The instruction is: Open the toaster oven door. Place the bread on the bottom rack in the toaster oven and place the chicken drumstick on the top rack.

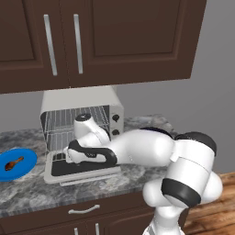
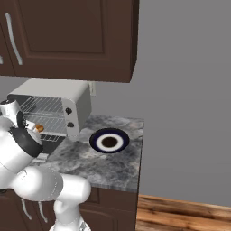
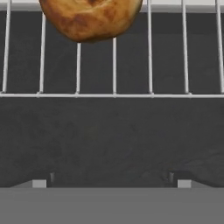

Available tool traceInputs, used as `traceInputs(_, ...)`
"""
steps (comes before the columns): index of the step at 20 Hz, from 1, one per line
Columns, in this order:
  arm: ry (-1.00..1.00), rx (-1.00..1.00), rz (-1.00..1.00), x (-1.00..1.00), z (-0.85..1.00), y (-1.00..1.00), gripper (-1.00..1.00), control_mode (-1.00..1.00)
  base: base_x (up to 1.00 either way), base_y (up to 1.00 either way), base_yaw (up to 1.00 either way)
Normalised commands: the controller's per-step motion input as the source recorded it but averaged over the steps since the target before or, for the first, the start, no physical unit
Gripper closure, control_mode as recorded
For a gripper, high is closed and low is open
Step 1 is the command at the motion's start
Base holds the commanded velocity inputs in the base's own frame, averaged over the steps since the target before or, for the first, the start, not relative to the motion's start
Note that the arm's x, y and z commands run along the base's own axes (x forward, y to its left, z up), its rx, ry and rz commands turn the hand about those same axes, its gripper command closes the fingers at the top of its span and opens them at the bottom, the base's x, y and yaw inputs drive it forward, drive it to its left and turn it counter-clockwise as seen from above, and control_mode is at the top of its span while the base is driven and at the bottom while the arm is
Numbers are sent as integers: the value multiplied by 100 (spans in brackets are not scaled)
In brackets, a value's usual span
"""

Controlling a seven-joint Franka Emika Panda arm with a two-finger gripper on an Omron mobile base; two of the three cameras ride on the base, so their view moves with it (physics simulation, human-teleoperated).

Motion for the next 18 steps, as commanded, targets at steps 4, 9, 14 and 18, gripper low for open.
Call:
traceInputs(4,0,-8,0,10,-6,0,-100,-100,0,0,0)
traceInputs(9,0,-6,0,19,-4,0,-100,-100,0,0,0)
traceInputs(14,0,-1,0,13,-9,0,-100,-100,0,0,0)
traceInputs(18,-1,0,-2,0,-13,1,-100,-100,0,0,0)
